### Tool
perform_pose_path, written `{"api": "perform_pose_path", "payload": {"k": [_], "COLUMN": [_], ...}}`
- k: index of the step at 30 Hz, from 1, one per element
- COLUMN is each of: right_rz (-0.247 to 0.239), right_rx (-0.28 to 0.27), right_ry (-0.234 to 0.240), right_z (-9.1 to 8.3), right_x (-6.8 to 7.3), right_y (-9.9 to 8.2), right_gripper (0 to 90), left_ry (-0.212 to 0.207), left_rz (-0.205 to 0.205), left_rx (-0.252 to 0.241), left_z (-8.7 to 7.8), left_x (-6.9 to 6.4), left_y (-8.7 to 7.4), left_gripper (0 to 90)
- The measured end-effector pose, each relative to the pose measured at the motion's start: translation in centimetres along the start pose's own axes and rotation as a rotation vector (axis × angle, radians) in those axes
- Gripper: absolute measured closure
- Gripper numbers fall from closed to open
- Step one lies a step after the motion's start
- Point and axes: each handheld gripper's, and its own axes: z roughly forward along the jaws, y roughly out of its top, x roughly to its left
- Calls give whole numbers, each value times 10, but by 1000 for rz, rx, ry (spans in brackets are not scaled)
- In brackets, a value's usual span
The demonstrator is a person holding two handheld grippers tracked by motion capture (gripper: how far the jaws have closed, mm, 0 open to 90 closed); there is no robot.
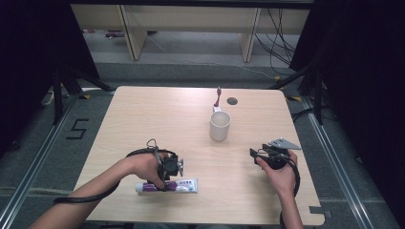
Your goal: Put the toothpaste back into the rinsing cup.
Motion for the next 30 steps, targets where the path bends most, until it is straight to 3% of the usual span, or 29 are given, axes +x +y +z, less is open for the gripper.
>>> {"api": "perform_pose_path", "payload": {"k": [1, 3, 4, 5, 7, 9, 11, 13, 14, 21, 30], "right_rz": [-40, -47, -43, 3, -4, 9, -36, -46, -28, -24, -42], "right_rx": [-1, -5, -2, 7, 21, 23, 11, 17, 23, 24, 20], "right_ry": [-9, -8, -5, 7, -11, 5, -4, -9, 8, 11, 8], "right_z": [0, 0, 0, 0, -1, 0, 1, 0, 1, 0, 1], "right_x": [-3, -3, -3, 0, 0, 2, 0, 0, 1, 1, 0], "right_y": [1, 0, 0, 0, 0, 0, 1, 1, 1, 1, 1], "right_gripper": [397, 397, 397, 397, 396, 397, 397, 397, 397, 396, 396], "left_ry": [-2, 2, 6, 5, 12, 16, 16, 15, 15, 0, -3], "left_rz": [-1, -8, 0, 0, 8, 9, 8, 12, 12, 9, 27], "left_rx": [6, 9, 19, 19, 28, 36, 39, 42, 43, 58, 83], "left_z": [1, 3, 4, 5, 6, 7, 8, 8, 8, 9, 14], "left_x": [0, -1, -1, -2, -3, -3, -4, -3, -3, -1, -1], "left_y": [1, 3, 4, 5, 7, 9, 9, 10, 10, 12, 15], "left_gripper": [582, 582, 582, 582, 585, 586, 587, 588, 589, 589, 590]}}
